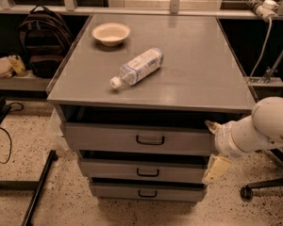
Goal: Open top drawer
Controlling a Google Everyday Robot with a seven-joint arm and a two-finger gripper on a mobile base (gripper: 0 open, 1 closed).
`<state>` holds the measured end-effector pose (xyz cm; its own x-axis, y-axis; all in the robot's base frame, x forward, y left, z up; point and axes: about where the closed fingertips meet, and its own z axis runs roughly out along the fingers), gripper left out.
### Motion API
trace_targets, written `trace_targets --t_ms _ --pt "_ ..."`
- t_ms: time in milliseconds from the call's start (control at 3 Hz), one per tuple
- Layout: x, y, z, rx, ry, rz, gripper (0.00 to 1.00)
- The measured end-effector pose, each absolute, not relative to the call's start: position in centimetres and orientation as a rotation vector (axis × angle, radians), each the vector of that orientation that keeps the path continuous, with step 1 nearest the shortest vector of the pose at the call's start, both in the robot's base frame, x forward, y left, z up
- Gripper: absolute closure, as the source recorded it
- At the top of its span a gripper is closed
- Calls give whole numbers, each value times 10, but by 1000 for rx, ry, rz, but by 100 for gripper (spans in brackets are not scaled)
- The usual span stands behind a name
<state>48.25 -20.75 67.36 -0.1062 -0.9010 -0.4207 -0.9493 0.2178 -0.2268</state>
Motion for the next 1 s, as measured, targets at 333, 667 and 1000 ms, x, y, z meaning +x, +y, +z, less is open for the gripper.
trace_targets --t_ms 333,667,1000 --pt "486 -208 659 -1703 2039 164 0" --pt "494 -211 647 -1694 2057 178 0" --pt "494 -211 652 -1694 2057 179 19"
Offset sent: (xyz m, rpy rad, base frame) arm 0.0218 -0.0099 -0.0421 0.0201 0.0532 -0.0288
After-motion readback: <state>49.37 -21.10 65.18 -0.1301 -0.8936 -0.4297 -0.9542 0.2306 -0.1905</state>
